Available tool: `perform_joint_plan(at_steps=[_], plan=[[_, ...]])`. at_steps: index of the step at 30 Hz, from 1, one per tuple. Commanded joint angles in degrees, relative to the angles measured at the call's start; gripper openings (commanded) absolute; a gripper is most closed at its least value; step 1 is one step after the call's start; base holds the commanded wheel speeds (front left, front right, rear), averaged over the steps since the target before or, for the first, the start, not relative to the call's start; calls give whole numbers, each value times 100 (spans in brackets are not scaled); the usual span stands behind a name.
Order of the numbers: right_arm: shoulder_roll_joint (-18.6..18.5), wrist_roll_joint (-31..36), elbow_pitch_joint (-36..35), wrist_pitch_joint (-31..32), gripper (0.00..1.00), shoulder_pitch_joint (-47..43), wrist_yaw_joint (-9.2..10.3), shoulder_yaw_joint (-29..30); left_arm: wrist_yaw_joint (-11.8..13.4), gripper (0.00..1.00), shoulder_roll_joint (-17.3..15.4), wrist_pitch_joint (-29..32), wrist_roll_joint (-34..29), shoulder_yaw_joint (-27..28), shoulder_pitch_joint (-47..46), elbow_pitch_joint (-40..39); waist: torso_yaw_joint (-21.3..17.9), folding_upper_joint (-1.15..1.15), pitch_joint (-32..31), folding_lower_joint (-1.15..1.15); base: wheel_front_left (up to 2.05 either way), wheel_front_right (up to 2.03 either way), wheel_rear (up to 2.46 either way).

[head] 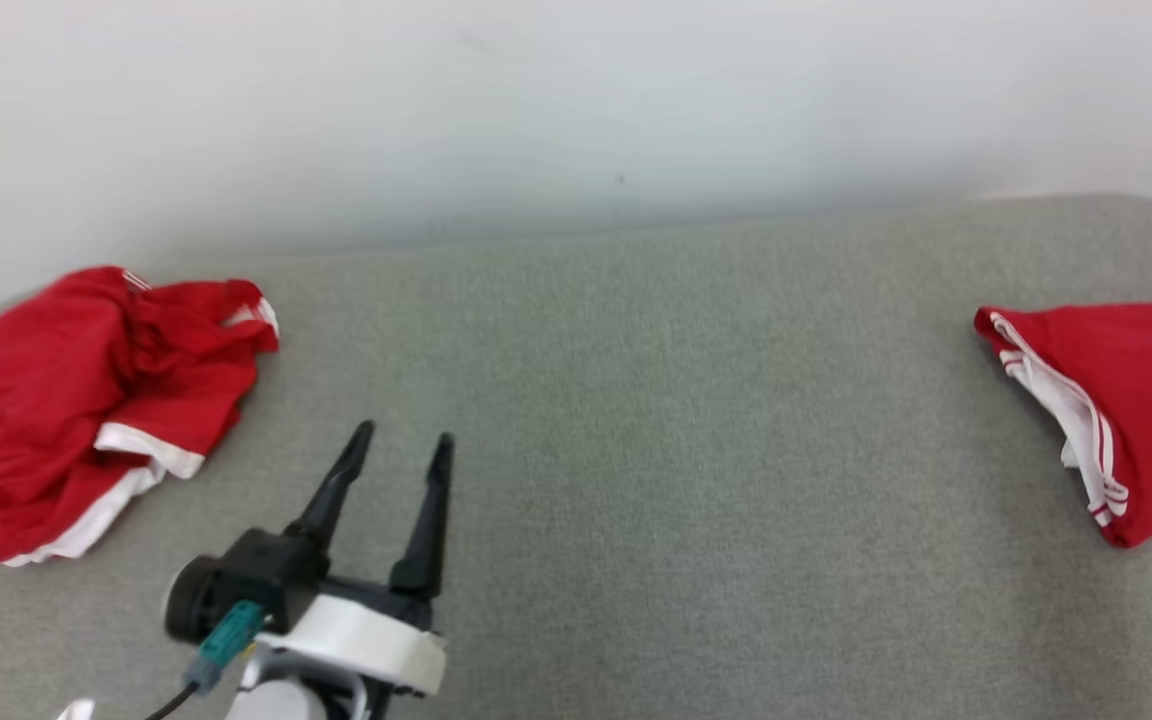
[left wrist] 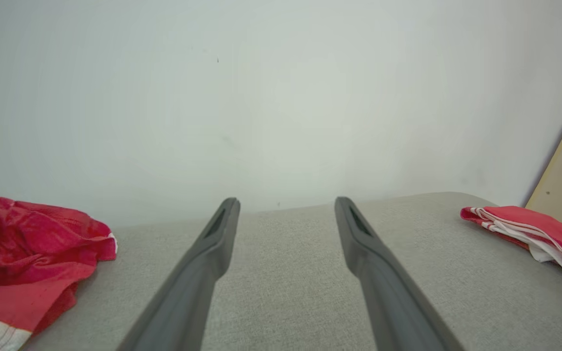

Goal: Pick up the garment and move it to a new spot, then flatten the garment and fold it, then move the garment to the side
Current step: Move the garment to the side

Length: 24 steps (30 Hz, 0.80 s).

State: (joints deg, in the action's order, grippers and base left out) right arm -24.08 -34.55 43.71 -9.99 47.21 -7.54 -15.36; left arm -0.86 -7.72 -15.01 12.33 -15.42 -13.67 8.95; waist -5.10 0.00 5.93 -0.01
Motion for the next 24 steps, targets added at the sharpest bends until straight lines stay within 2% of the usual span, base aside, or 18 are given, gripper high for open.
perform_joint_plan(at_steps=[1, 5, 14, 18, 24], plan=[[-49, -38, -192, -38, 100, -221, 11, -39, 29, 100, -52, -8, 79, 63, 128, 21, 82, 0, -266, 1, 0, 0, 0], [-67, -200, -1065, -98, 100, -937, 11, -58, 97, 100, -101, -12, 159, 347, 389, 1, 157, 0, -488, 1, 0, 0, 0], [246, -127, -2817, -363, 100, -2775, 11, 273, 137, 100, 22, -11, 153, 861, 872, -78, 306, 0, -673, 1, 0, 0, 0], [555, -28, -3189, -432, 100, -3513, 11, 476, 84, 100, 98, -11, 77, 1049, 1047, -59, 292, 0, -698, 1, 0, 0, 0], [1024, 208, -3332, -476, 100, -4255, 11, 718, 10, 100, 267, -11, -15, 1259, 1299, 34, 212, 0, -775, 1, 0, 0, 0]])
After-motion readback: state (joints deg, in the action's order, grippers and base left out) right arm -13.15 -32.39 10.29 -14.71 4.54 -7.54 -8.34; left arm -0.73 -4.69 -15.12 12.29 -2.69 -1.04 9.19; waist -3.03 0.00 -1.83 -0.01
